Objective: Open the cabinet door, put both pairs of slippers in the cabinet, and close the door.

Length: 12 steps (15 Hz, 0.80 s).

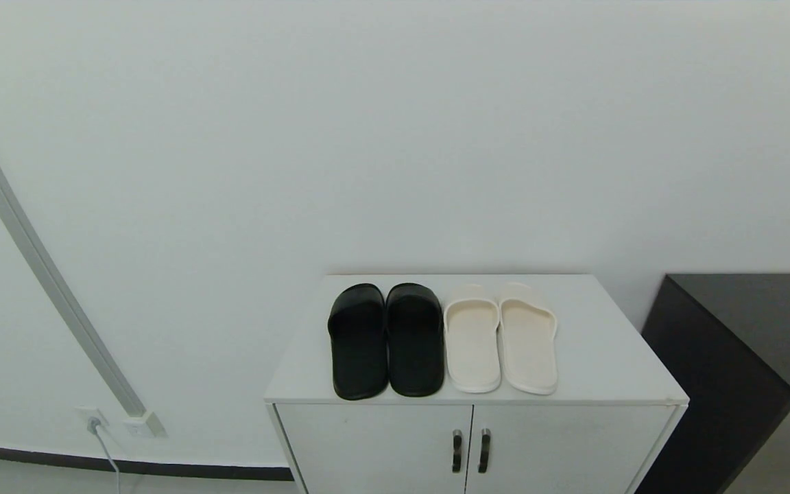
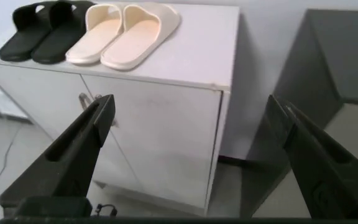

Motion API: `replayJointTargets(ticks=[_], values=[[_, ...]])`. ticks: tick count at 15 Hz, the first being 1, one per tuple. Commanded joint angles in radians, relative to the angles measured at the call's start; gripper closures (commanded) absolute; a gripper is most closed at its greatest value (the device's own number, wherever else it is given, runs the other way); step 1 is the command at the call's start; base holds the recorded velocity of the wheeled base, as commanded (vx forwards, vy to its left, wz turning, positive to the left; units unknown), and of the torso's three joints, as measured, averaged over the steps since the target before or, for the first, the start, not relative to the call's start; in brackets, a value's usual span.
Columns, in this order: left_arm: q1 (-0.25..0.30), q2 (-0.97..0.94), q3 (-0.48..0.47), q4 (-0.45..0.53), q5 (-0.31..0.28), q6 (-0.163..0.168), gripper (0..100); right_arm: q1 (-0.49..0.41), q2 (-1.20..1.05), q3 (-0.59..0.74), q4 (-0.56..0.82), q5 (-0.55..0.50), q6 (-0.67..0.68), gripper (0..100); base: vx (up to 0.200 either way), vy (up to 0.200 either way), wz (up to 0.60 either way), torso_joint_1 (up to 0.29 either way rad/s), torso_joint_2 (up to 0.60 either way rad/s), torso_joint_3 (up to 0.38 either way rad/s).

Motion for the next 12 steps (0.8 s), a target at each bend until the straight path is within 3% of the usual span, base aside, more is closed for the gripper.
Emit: replayJointTargets(ticks=[1, 6, 9, 12], values=[[0.000, 0.000, -0.001, 0.000, 0.000, 0.000, 100, 0.165, 0.327, -0.063, -0.156, -0.003, 0.004, 0, 0.000, 0.000, 0.00, 0.000, 0.00, 0.000], [0.000, 0.000, -0.001, 0.000, 0.000, 0.000, 100, 0.541, 0.601, -0.267, -0.191, -0.313, 0.189, 0, 0.000, 0.000, 0.00, 0.000, 0.00, 0.000], [0.000, 0.002, -0.001, 0.000, 0.000, 0.000, 100, 0.652, 0.771, -0.407, -0.191, -0.373, 0.284, 0, 0.000, 0.000, 0.00, 0.000, 0.00, 0.000], [0.000, 0.002, -0.001, 0.001, 0.000, 0.000, 100, 0.701, 0.949, -0.510, -0.191, -0.462, 0.337, 0, 0.000, 0.000, 0.00, 0.000, 0.00, 0.000]])
